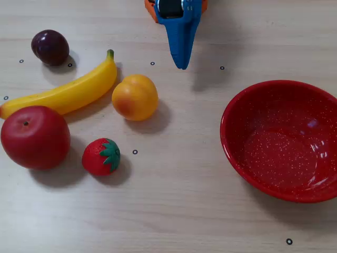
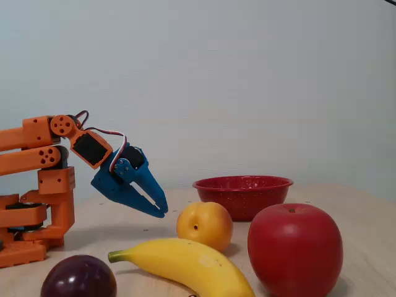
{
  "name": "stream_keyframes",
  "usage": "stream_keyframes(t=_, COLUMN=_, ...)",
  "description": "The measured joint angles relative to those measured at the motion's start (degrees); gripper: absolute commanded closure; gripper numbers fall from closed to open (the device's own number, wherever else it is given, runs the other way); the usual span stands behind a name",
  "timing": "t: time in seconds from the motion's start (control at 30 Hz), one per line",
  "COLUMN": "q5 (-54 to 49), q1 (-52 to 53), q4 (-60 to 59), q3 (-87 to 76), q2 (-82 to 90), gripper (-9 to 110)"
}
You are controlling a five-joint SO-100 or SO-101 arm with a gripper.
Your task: Put the banana in the red bowl.
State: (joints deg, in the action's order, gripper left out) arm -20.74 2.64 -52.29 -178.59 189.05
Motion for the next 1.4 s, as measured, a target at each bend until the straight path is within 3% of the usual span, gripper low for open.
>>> stream_keyframes(t=0.47, q5=3.43, q1=0.00, q4=0.53, q3=0.00, q2=-0.26, gripper=101)
stream_keyframes(t=0.63, q5=6.33, q1=0.00, q4=2.55, q3=3.16, q2=-9.23, gripper=101)
stream_keyframes(t=0.9, q5=10.28, q1=-2.55, q4=2.37, q3=26.28, q2=-35.24, gripper=101)
stream_keyframes(t=1.17, q5=27.51, q1=-14.06, q4=-3.25, q3=48.16, q2=-57.22, gripper=101)
stream_keyframes(t=1.4, q5=40.08, q1=-23.03, q4=-16.88, q3=68.91, q2=-74.18, gripper=101)
